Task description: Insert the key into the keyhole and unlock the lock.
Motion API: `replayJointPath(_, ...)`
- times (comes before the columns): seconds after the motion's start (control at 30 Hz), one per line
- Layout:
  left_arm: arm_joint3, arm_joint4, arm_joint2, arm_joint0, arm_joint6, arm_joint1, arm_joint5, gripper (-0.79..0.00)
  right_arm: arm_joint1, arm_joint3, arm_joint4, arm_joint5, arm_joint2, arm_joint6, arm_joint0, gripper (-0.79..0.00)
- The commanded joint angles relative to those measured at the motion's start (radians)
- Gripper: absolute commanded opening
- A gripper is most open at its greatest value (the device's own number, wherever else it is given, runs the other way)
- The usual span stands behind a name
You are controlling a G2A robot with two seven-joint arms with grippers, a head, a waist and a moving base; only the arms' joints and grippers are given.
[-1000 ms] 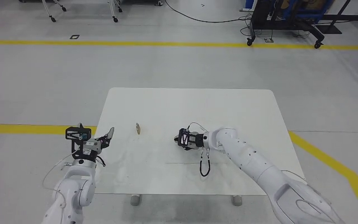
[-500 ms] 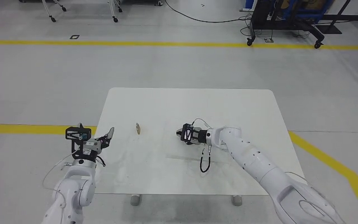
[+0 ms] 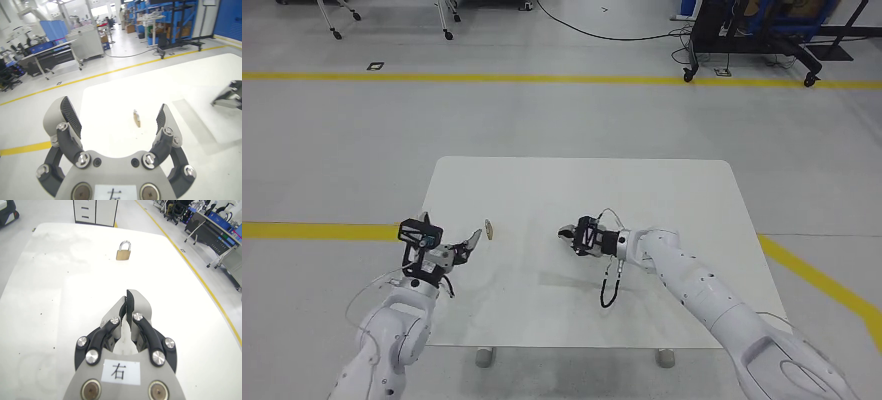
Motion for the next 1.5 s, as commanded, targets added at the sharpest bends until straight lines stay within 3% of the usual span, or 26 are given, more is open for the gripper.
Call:
replayJointPath(0.0,0.015,0.017,0.047,-0.046,-0.03,-0.002,-0.049,0.0,0.007,0.004,-0.002,-0.002,0.016,-0.039,-0.004,-0.785)
replayJointPath(0.27,0.101,0.044,0.184,-0.212,-0.114,-0.019,-0.114,0.0,0.023,0.029,0.009,-0.015,0.053,-0.102,-0.014,-0.785)
replayJointPath(0.5,0.211,0.087,0.307,-0.342,-0.16,-0.044,-0.086,0.0,0.002,0.082,0.046,-0.008,0.035,-0.052,0.013,-0.785)
replayJointPath(0.8,0.326,0.211,0.454,-0.442,-0.19,-0.077,-0.027,0.0,-0.007,0.116,0.038,-0.01,0.021,-0.09,0.03,-0.785)
replayJointPath(1.17,0.538,0.252,0.616,-0.595,-0.3,-0.141,0.035,0.0,-0.025,0.221,0.087,-0.036,0.02,-0.099,0.063,-0.785)
replayJointPath(1.33,0.578,0.201,0.618,-0.625,-0.267,-0.162,0.083,0.0,-0.027,0.227,0.102,-0.054,0.024,-0.185,0.062,-0.785)
replayJointPath(1.47,0.56,0.108,0.532,-0.612,-0.217,-0.154,0.099,0.0,-0.019,0.22,0.106,-0.09,0.036,-0.286,0.051,-0.785)
